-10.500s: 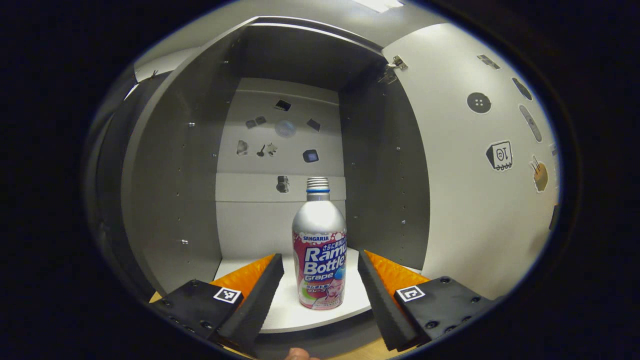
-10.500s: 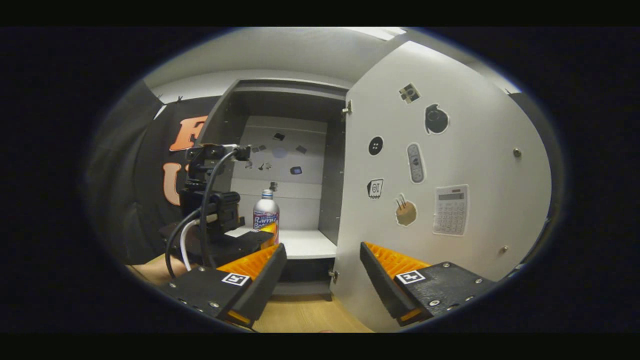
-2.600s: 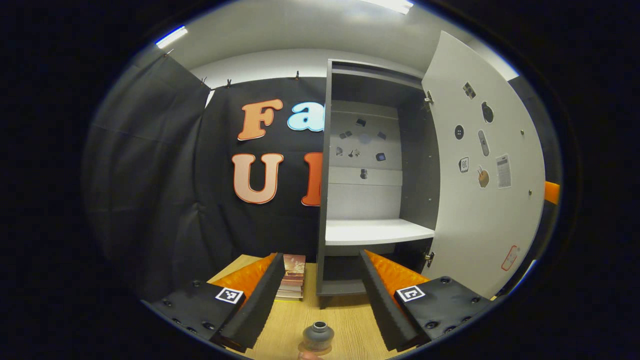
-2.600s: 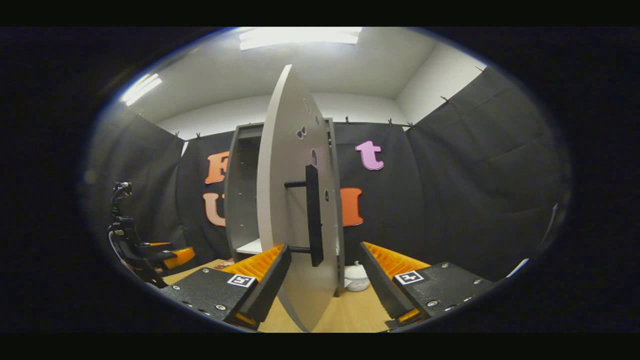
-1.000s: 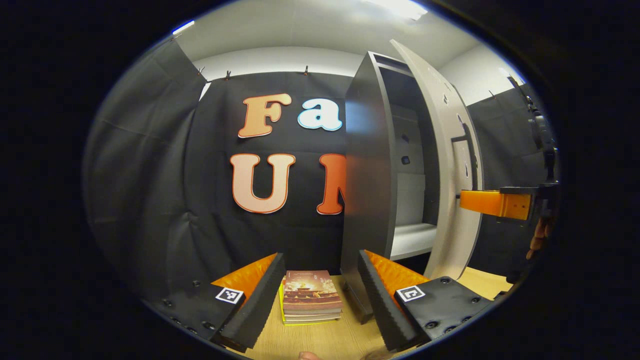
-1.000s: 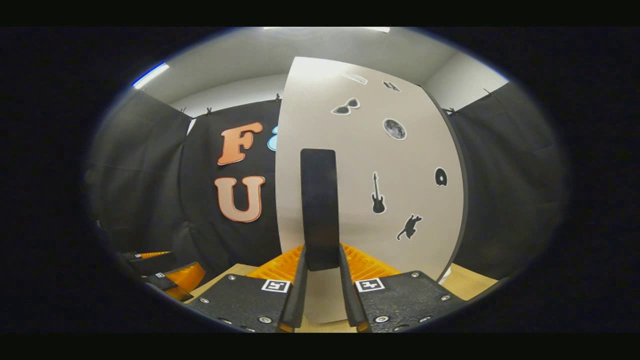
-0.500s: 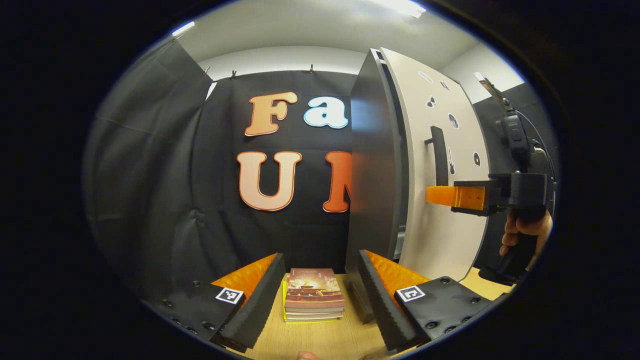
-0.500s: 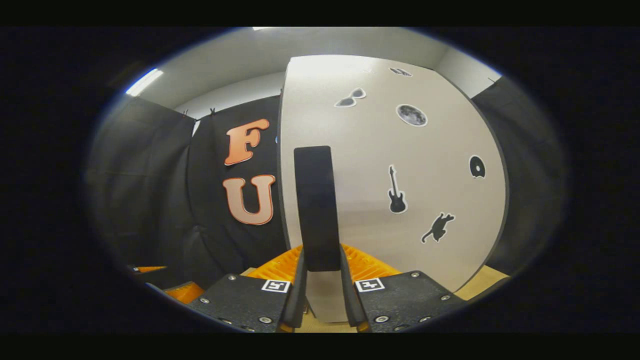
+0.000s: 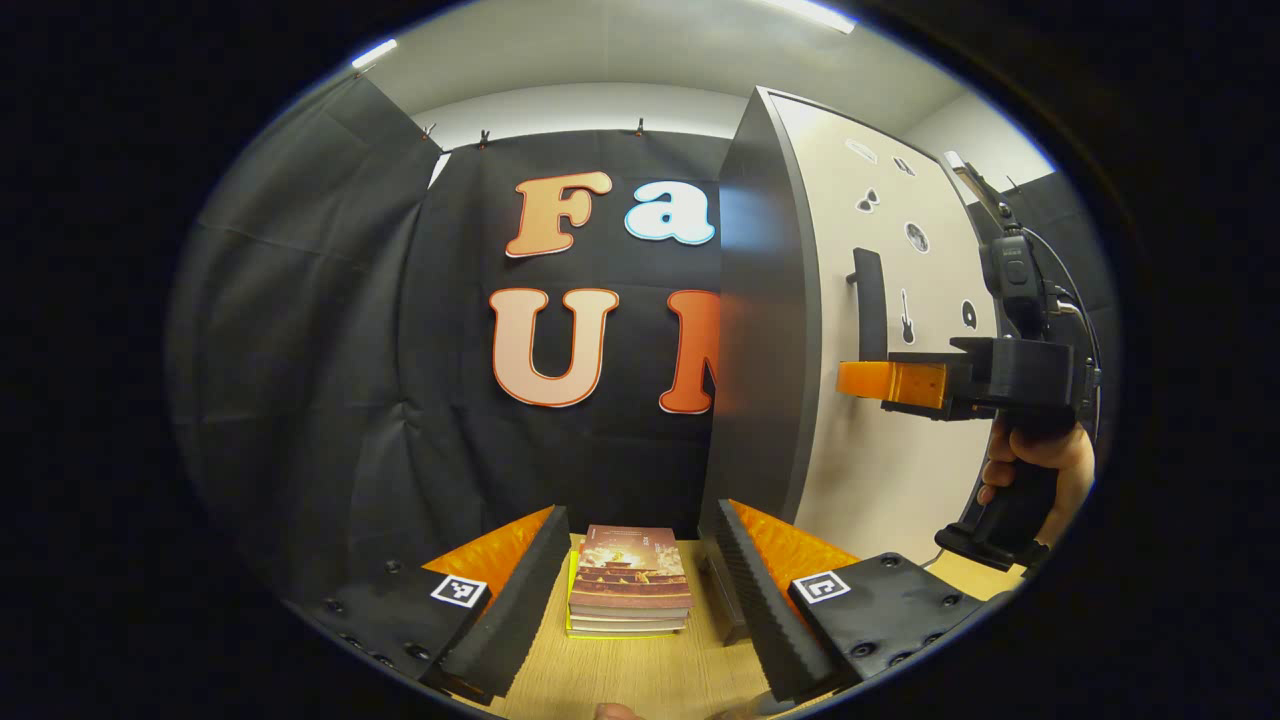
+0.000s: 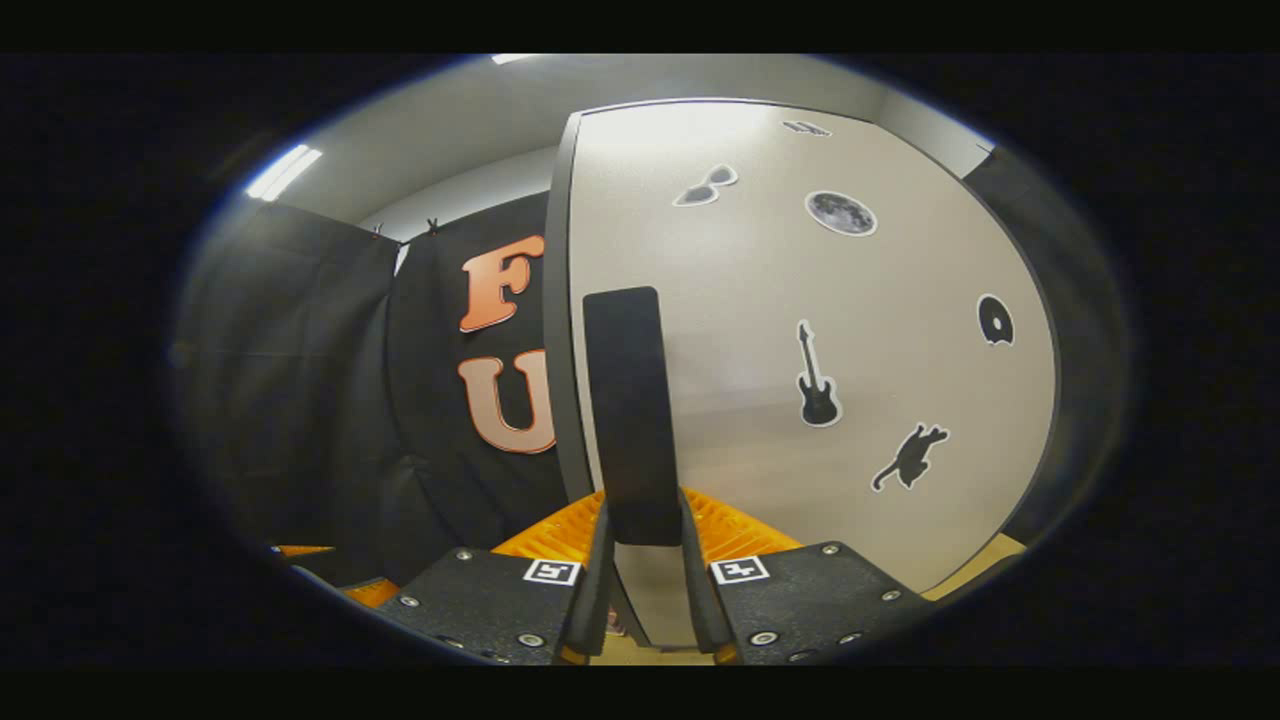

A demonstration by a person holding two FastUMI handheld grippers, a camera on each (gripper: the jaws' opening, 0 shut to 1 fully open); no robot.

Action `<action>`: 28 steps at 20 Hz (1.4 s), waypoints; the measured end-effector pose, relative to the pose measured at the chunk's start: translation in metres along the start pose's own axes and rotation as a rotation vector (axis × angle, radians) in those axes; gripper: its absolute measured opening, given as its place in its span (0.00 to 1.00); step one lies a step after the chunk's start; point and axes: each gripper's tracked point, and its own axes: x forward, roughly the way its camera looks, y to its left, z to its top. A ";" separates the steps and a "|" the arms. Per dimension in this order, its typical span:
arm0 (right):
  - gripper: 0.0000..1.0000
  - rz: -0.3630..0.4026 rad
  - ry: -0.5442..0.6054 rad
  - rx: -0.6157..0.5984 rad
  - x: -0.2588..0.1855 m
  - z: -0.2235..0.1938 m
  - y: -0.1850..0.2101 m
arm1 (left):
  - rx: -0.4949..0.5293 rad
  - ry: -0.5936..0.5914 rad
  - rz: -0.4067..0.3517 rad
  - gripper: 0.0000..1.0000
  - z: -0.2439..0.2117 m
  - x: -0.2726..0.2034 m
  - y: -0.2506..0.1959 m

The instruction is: Open the cabinet door with the right hand, grasp the bottle in the cabinet with the left hand and place it on the coaster, then close the cabinet door with the right hand.

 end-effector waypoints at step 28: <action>0.91 -0.068 -0.099 -0.172 -0.176 0.020 -0.022 | 0.020 -0.061 0.008 0.95 0.029 -0.066 -0.030</action>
